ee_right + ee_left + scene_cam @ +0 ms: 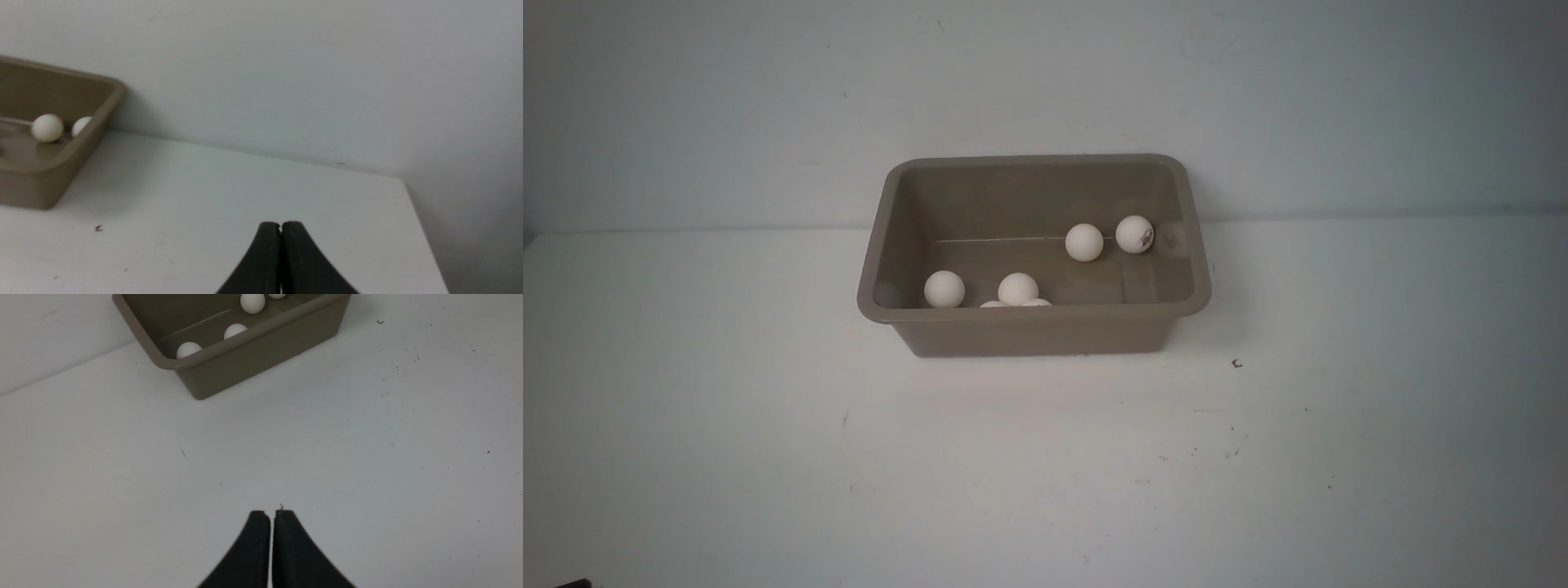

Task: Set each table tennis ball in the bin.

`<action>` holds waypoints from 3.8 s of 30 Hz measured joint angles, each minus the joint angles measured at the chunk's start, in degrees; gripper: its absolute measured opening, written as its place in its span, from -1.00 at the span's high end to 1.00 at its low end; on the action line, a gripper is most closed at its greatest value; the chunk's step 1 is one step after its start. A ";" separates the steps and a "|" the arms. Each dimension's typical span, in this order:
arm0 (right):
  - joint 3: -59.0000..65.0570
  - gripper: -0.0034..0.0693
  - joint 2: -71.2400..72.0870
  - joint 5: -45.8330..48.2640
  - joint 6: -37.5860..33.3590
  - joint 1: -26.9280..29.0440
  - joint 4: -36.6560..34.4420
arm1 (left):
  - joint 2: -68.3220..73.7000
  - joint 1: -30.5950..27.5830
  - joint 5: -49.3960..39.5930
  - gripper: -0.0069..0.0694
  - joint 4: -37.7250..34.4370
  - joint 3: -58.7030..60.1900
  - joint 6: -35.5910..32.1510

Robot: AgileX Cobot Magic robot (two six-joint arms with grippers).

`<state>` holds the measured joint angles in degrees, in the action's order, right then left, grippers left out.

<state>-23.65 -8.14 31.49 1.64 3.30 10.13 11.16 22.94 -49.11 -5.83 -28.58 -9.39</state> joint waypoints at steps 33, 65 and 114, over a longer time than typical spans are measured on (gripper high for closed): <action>25.27 0.95 8.79 -12.29 3.22 1.88 -2.62 | 0.00 0.00 -0.07 0.83 0.00 0.00 0.00; 25.27 0.95 8.84 -12.29 3.27 1.88 -2.62 | -0.24 -16.41 24.18 0.83 0.38 1.48 -2.50; 25.27 0.95 8.84 -12.27 3.27 1.88 -2.64 | -11.80 -26.81 27.19 0.83 0.40 30.15 -5.46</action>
<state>1.62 0.70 19.23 4.91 5.18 7.49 -0.64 -3.86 -21.93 -5.42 1.57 -14.86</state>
